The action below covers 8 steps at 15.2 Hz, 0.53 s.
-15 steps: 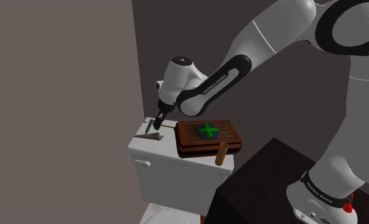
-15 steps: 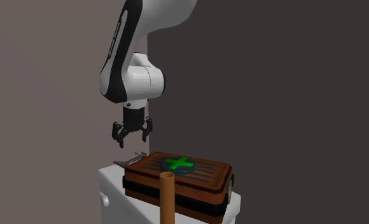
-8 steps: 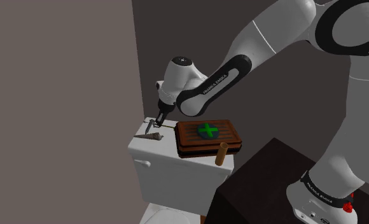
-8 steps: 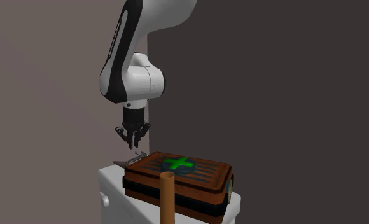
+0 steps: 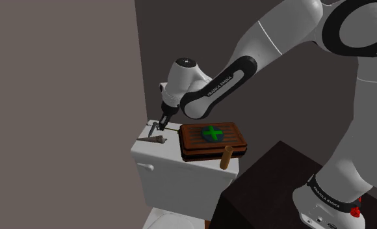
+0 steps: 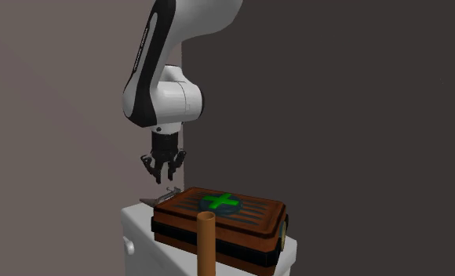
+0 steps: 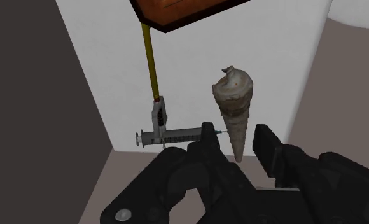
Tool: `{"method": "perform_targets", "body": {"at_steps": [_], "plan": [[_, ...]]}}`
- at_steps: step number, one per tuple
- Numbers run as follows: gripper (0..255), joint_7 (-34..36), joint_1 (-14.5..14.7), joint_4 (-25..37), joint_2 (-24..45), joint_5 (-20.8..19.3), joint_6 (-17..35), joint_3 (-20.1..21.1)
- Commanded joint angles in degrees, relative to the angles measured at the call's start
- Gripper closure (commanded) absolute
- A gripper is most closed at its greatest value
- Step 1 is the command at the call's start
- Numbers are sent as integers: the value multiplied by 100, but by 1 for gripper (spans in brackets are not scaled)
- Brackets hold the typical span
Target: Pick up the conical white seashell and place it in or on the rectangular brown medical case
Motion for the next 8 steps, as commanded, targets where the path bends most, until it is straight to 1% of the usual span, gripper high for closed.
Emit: {"method": "perform_targets", "body": {"at_steps": [1, 3, 6, 8], "plan": [[0, -347, -21, 533, 315, 18, -555, 112], [0, -948, 49, 1677, 1017, -43, -1673, 252], [0, -1762, 360, 3571, 2207, -209, -3329, 322], [0, -1756, 372, 3568, 2297, -222, -3234, 293]]}}
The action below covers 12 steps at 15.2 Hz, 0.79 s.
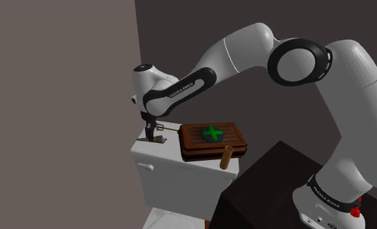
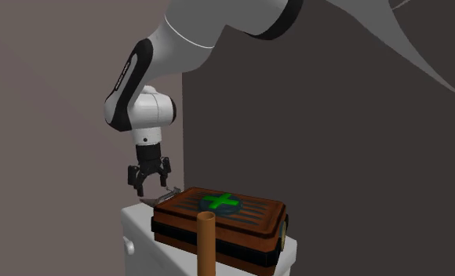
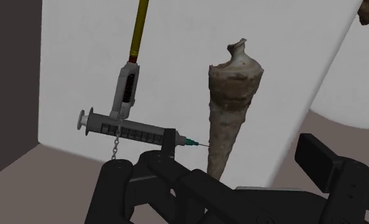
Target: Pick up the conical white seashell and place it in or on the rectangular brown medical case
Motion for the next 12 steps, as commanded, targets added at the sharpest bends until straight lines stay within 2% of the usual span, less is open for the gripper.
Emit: {"method": "perform_targets", "body": {"at_steps": [1, 6, 12], "plan": [[0, -70, 37, 183, 193, -30, -86, -14], [0, -47, 51, 202, 416, -78, 118, -60], [0, -47, 51, 205, 418, -78, 116, -60]]}}
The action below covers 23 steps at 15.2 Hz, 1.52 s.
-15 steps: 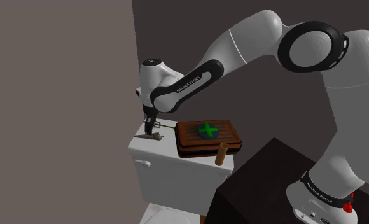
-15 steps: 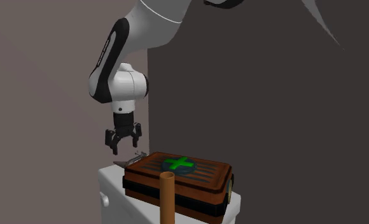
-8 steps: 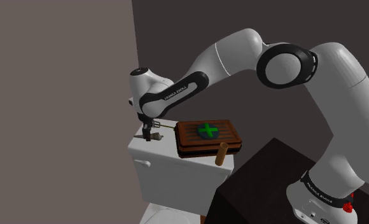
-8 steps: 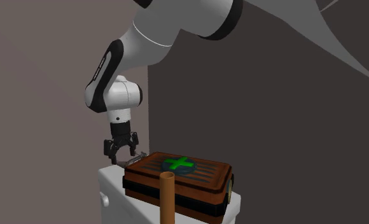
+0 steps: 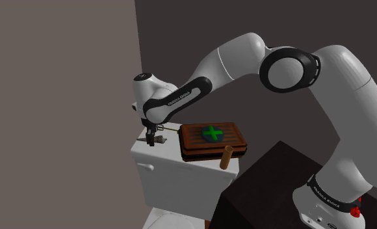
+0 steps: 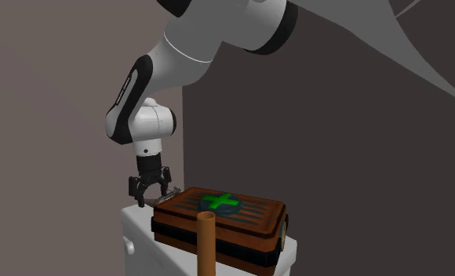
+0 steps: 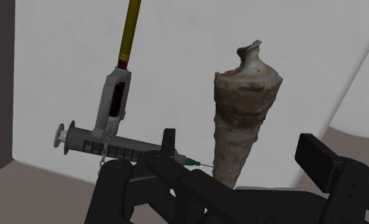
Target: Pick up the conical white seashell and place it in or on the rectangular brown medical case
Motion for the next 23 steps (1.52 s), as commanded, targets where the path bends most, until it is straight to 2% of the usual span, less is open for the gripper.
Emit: {"method": "perform_targets", "body": {"at_steps": [1, 2, 3, 12, 23], "plan": [[0, 0, 0, 0, 0, 0, 0, 0], [0, 0, 0, 0, 0, 0, 0, 0], [255, 0, 0, 0, 0, 0, 0, 0], [255, 0, 0, 0, 1, 0, 1, 0], [255, -88, -61, -33, -531, 118, -493, 103]]}}
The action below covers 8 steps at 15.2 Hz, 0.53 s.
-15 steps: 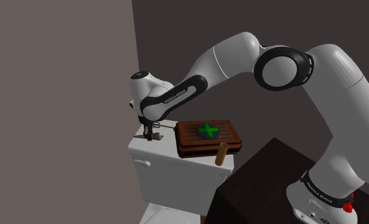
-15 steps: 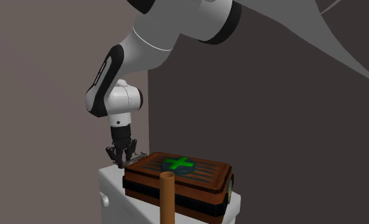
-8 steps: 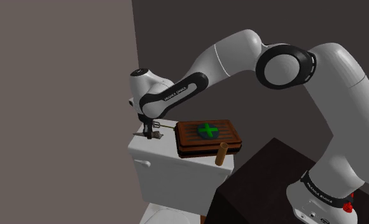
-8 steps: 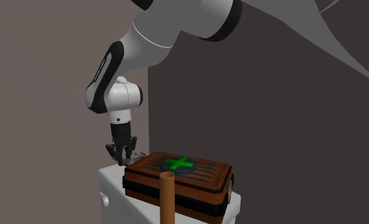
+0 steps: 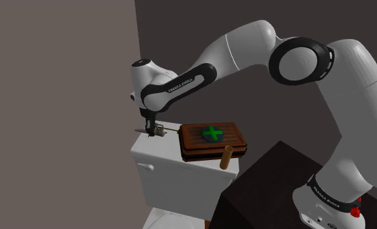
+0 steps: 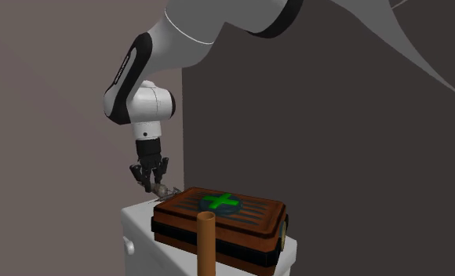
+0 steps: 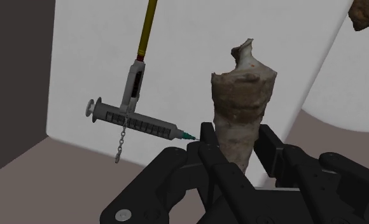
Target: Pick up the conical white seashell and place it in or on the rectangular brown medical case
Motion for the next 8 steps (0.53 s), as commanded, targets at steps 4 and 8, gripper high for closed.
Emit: {"method": "perform_targets", "body": {"at_steps": [4, 8], "plan": [[255, -46, -26, 25, -223, 56, -246, 44], [255, -82, -39, 84, -377, 100, -455, 75]]}}
